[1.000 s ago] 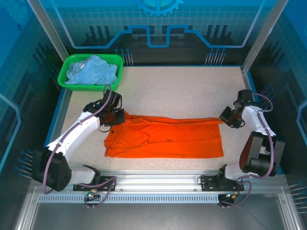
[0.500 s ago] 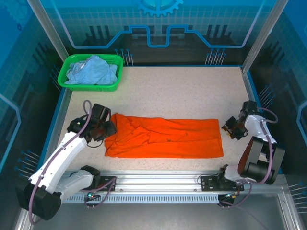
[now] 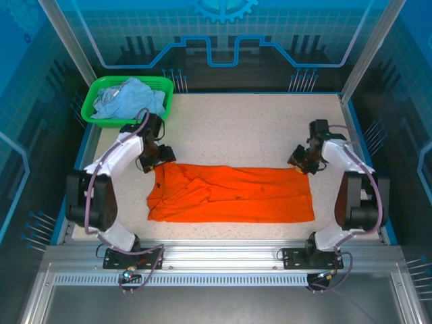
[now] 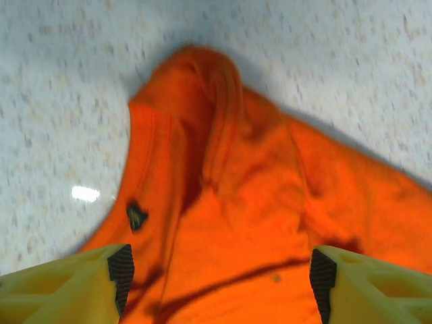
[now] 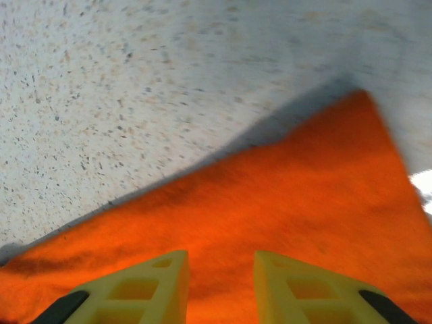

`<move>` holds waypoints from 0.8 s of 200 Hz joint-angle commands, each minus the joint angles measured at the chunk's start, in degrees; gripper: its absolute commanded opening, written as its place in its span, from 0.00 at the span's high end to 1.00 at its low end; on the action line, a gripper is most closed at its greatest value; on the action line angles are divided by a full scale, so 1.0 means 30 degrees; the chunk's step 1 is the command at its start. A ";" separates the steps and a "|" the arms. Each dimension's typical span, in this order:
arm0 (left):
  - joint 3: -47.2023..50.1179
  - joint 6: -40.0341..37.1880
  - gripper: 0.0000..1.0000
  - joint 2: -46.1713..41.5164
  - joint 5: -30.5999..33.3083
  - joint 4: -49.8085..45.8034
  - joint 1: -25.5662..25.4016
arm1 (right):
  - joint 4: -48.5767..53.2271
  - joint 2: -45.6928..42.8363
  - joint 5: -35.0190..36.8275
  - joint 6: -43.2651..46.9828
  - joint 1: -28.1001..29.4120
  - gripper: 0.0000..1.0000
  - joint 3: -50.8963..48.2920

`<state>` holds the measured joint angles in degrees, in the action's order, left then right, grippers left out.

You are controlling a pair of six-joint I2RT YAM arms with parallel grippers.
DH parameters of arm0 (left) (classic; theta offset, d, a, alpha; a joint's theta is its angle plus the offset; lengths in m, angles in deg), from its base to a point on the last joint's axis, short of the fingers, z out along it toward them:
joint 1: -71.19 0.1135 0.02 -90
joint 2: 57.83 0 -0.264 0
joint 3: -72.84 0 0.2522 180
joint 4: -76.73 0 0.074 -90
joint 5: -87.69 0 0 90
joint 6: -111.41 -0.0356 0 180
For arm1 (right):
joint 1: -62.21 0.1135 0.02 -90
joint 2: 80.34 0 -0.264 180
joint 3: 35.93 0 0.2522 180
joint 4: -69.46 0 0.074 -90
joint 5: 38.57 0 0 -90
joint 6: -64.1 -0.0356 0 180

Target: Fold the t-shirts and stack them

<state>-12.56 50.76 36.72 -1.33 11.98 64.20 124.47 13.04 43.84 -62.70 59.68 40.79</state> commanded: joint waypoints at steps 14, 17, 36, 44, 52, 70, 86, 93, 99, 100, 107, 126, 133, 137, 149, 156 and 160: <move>-0.1674 -0.1581 0.32 0.2138 -0.1609 0.0168 0.1611 | -0.0155 0.2091 -0.0026 0.0105 0.0344 0.68 0.1152; -0.1724 -0.1578 0.34 0.2220 -0.1931 0.0334 0.1703 | -0.0245 0.2208 -0.0091 0.0107 0.0351 0.67 0.1183; -0.2009 -0.1032 0.42 0.2694 -0.3890 0.1525 0.1888 | -0.0341 0.3215 -0.0520 0.0191 0.0344 0.67 0.1568; -0.2139 -0.0798 0.43 0.2981 -0.4691 0.1836 0.1888 | -0.0308 0.3539 -0.0530 0.0223 0.0343 0.67 0.1680; -0.2291 -0.0678 0.44 0.3358 -0.5246 0.1988 0.1860 | -0.0347 0.3795 -0.0516 0.0250 0.0345 0.67 0.1744; -0.2360 -0.0636 0.46 0.3896 -0.5223 0.2008 0.1859 | -0.0363 0.4163 -0.0381 0.0283 0.0287 0.67 0.1945; -0.2247 -0.0714 0.50 0.4215 -0.4998 0.2133 0.1870 | -0.0428 0.4433 -0.0354 0.0283 0.0118 0.67 0.1982; -0.2254 -0.0743 0.52 0.4355 -0.5052 0.2140 0.1888 | -0.0391 0.4588 -0.0383 0.0239 0.0021 0.67 0.2011; -0.2258 -0.0754 0.52 0.4447 -0.5056 0.2137 0.1867 | -0.0365 0.4729 -0.0466 0.0224 -0.0042 0.67 0.2041; -0.2256 -0.0756 0.52 0.4455 -0.5063 0.2138 0.1863 | -0.0364 0.4745 -0.0461 0.0224 -0.0040 0.67 0.2041; -0.2252 -0.0780 0.52 0.4463 -0.4924 0.2098 0.1865 | -0.0341 0.4895 -0.0514 0.0223 -0.0164 0.68 0.2067; -0.2206 -0.0976 0.52 0.4506 -0.4643 0.2155 0.1872 | -0.0448 0.5093 -0.0621 0.0163 -0.0321 0.68 0.1957; -0.2183 -0.1025 0.53 0.4561 -0.4689 0.2176 0.1871 | -0.0536 0.5135 -0.0672 0.0135 -0.0373 0.68 0.1925; -0.2184 -0.1076 0.54 0.4608 -0.4737 0.2197 0.1860 | -0.0567 0.5185 -0.0715 0.0107 -0.0399 0.68 0.1896; -0.2251 -0.1169 0.54 0.4753 -0.4734 0.1937 0.1875 | -0.0568 0.5364 -0.0835 0.0028 -0.0527 0.68 0.1909; -0.2360 -0.1304 0.49 0.4733 -0.4465 0.1638 0.1860 | -0.0568 0.5332 -0.0837 -0.0035 -0.0590 0.68 0.1894; -0.2371 -0.1407 0.45 0.4637 -0.4227 0.1528 0.1859 | -0.0594 0.5278 -0.0821 -0.0067 -0.0610 0.68 0.1869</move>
<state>-18.46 48.22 50.14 -14.25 18.32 69.80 122.75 27.16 41.89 -62.37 59.01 45.79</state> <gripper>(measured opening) 0.473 0.323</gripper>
